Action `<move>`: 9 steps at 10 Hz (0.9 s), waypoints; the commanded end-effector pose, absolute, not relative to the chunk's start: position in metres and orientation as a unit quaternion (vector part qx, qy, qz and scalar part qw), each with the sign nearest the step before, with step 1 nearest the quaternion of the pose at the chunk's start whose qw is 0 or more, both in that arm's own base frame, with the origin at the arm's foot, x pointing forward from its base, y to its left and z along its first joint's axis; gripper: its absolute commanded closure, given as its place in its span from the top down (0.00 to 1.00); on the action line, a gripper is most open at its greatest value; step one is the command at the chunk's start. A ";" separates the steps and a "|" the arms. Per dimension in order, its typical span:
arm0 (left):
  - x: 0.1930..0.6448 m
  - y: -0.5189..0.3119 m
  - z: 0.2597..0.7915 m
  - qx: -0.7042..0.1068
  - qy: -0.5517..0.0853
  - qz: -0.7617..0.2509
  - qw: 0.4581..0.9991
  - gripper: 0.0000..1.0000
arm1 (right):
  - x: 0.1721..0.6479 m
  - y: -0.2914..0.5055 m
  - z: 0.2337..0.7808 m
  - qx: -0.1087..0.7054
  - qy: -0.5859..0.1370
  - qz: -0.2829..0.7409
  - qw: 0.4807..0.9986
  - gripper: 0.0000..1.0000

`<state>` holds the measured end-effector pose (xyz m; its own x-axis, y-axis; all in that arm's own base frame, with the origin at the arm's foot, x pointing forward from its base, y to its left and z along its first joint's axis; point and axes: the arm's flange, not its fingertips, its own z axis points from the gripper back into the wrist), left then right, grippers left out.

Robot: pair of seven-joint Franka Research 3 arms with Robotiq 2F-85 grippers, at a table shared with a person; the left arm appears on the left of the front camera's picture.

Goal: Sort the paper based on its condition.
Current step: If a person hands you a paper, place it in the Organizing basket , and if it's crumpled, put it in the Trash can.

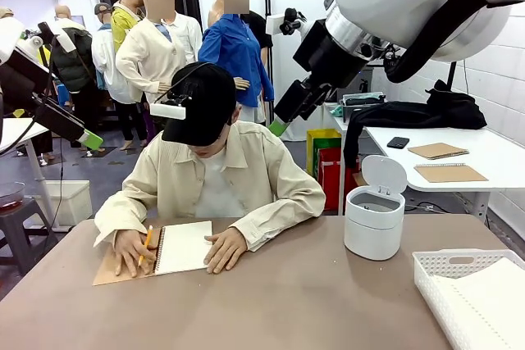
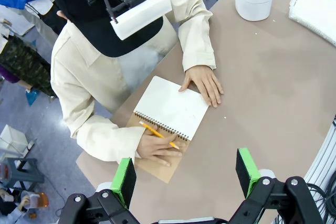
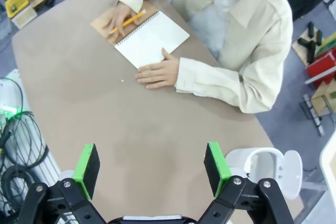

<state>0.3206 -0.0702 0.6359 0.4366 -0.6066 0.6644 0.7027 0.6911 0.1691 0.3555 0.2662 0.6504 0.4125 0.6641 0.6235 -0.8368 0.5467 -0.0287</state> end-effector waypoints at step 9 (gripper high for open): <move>0.321 -0.069 0.636 -0.064 -0.363 -0.389 0.844 1.00 | 0.354 0.271 0.655 0.146 -0.314 0.444 0.826 1.00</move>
<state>0.3206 -0.0702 0.6359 0.4366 -0.6066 0.6644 0.7027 0.6911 0.1691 0.3540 0.2711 0.6554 0.4083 0.6412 0.6497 -0.8249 0.5640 -0.0382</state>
